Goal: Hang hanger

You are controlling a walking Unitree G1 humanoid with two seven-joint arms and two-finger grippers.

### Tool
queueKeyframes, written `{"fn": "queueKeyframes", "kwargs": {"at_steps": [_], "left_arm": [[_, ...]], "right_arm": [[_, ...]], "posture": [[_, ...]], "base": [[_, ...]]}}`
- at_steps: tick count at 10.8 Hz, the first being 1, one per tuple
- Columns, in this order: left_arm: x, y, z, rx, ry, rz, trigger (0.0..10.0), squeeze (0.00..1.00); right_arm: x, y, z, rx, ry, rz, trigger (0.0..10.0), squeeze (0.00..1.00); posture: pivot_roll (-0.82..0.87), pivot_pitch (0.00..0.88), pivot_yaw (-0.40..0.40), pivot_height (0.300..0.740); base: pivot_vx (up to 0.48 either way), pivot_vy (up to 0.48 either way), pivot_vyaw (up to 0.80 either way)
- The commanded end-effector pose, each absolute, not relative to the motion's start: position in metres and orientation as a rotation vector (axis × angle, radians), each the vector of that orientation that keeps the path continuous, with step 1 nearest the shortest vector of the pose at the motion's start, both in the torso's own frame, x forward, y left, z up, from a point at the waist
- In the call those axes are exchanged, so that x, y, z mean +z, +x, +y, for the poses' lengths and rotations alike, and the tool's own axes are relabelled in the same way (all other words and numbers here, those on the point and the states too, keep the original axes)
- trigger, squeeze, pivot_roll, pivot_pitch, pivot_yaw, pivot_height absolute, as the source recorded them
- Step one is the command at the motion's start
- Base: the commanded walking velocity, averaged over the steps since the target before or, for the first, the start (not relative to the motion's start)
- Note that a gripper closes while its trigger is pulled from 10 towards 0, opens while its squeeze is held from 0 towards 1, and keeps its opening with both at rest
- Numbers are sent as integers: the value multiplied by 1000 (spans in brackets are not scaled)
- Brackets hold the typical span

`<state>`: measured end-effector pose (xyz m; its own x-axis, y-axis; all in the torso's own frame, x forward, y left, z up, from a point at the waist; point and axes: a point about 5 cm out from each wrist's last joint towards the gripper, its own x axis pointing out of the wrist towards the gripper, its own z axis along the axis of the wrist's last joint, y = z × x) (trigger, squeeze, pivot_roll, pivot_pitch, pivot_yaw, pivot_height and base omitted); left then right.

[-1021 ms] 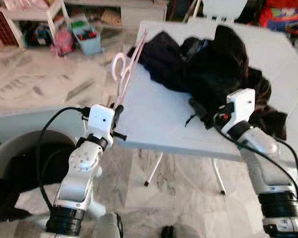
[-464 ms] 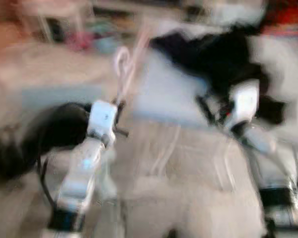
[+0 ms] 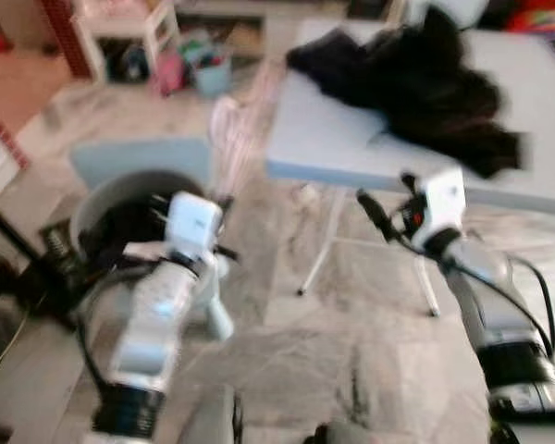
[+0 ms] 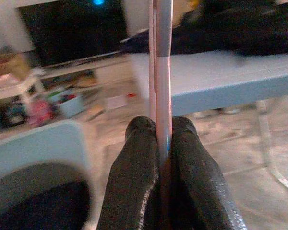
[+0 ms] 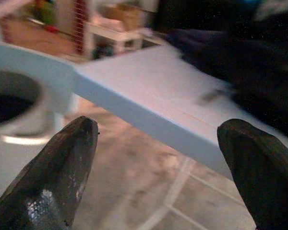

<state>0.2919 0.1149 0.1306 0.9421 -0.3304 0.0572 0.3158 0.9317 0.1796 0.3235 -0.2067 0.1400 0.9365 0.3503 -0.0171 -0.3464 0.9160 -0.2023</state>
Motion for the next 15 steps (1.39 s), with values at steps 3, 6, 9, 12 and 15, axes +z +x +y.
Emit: {"fn": "queueKeyframes", "kwargs": {"at_steps": [3,6,9,12,15], "left_arm": [[126,291,116,-366,205,-60,10000,0],[101,283,120,-645,357,59,10000,0],[75,271,138,-920,473,299,10000,0],[63,255,135,-1107,538,336,10000,0],[62,246,123,-1223,531,281,10000,0]], "right_arm": [[131,320,-214,307,-212,-19,10000,0],[113,308,-214,418,-325,32,10000,0],[112,301,-213,611,-537,29,10000,0],[117,284,-243,1026,-799,262,10000,0],[123,281,-258,1208,-804,440,10000,0]], "posture": [[-43,67,-44,740],[-46,66,-48,740],[-45,70,-42,740],[-61,67,-51,740],[-66,63,-52,740]], "base": [[-110,0,0],[0,0,0],[0,0,0],[0,0,0],[0,0,0]]}}
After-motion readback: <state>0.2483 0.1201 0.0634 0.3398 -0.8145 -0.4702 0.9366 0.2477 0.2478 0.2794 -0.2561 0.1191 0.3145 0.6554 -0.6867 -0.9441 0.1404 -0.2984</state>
